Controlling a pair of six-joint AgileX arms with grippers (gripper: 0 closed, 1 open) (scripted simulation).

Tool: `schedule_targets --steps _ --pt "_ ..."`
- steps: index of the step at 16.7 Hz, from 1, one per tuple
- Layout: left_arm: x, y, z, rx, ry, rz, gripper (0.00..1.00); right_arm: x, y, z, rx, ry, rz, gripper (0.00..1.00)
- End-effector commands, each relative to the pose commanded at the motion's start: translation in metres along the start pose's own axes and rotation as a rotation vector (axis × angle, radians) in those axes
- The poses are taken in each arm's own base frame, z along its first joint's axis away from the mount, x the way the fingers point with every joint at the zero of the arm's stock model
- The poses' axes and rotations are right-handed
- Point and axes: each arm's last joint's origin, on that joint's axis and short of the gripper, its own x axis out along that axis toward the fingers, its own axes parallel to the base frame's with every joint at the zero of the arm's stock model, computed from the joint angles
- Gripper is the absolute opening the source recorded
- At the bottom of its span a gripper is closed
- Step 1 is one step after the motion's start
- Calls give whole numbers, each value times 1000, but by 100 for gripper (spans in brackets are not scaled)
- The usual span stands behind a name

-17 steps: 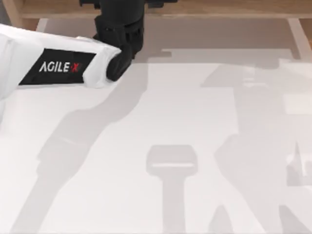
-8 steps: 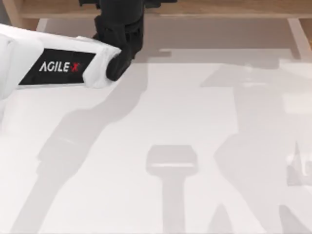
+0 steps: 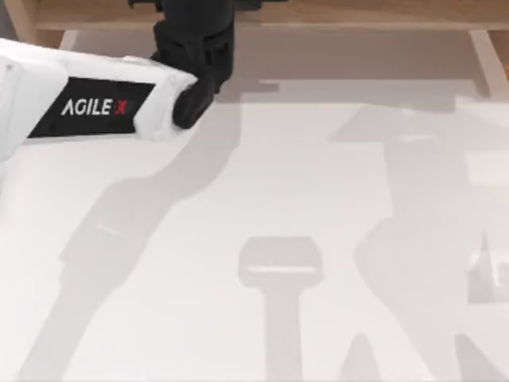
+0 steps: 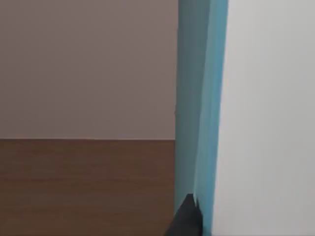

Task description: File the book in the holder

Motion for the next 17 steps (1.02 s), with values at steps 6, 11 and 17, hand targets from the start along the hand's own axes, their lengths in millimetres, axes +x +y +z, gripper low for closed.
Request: schedule_targets --steps 6,11,17 --pt "0 0 9 0 0 0 0 0 0 0 0 0 0 100" --pt "-6 4 13 40 2 -32 0 0 0 0 0 0 0 100" --pt "-41 44 33 289 30 -192 0 0 0 0 0 0 0 100"
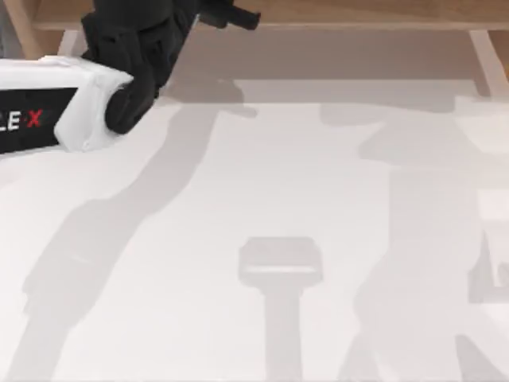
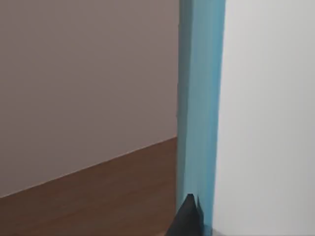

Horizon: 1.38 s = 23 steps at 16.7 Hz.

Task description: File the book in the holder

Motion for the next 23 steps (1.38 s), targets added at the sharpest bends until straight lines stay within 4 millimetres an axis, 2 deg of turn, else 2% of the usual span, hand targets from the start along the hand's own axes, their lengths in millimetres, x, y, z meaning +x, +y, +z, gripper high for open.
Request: schedule_targets --steps 4,7,9,13,16,19,23 --pt "-45 47 -2 215 8 -92 0 0 0 0 0 0 0 100" --pt "-81 82 -14 380 20 -134 0 0 0 0 0 0 0 100" --pt "-102 104 -28 488 45 -154 0 0 0 0 0 0 0 100" --pt "-135 144 -71 677 142 -177 0 0 0 0 0 0 0 100" --pt "-151 176 -102 795 225 -167 0 0 0 0 0 0 0 100" --pt "-158 210 -126 904 292 -142 0 0 0 0 0 0 0 100" --pt "-151 256 -147 1056 322 -99 0 0 0 0 0 0 0 100"
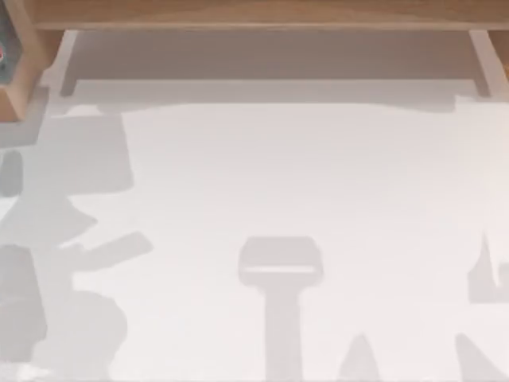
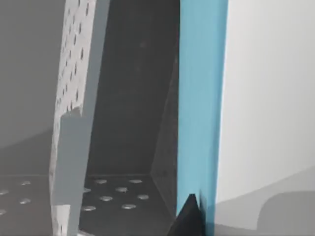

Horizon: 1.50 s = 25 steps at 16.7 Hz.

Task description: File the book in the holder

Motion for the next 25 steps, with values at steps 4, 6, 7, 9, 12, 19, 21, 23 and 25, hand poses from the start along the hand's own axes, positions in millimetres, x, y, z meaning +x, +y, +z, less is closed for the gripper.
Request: schedule_targets --steps 4,6,7,9,12,19,21,23,25 --pt "30 7 -32 127 11 47 0 0 0 0 0 0 0 100" --pt "44 6 -42 167 7 55 0 0 0 0 0 0 0 100" --pt "50 4 -45 179 5 56 0 0 0 0 0 0 0 100" --pt "56 2 -48 191 2 55 0 0 0 0 0 0 0 100" --pt "56 2 -48 191 2 55 0 0 0 0 0 0 0 100" --pt "62 3 -47 191 1 53 0 0 0 0 0 0 0 100" --pt "66 4 -47 191 1 54 0 0 0 0 0 0 0 100" --pt "70 4 -48 190 1 53 0 0 0 0 0 0 0 100" --pt "73 5 -48 190 1 54 0 0 0 0 0 0 0 100"
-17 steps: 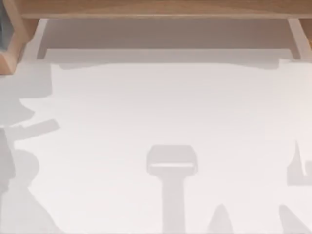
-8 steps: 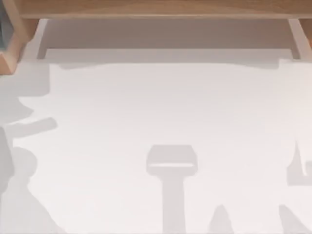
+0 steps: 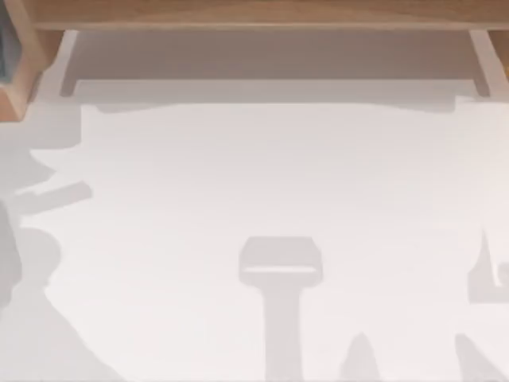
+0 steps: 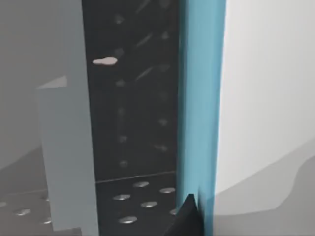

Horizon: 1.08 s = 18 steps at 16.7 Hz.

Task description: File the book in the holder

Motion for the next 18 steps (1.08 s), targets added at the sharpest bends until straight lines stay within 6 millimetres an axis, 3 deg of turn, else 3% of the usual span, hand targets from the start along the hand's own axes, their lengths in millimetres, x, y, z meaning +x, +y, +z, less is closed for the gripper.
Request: schedule_targets --steps 10,18 --pt "12 1 0 0 1 1 0 0 0 0 0 0 0 100" --pt "12 1 0 0 1 1 60 0 0 0 0 0 0 100"
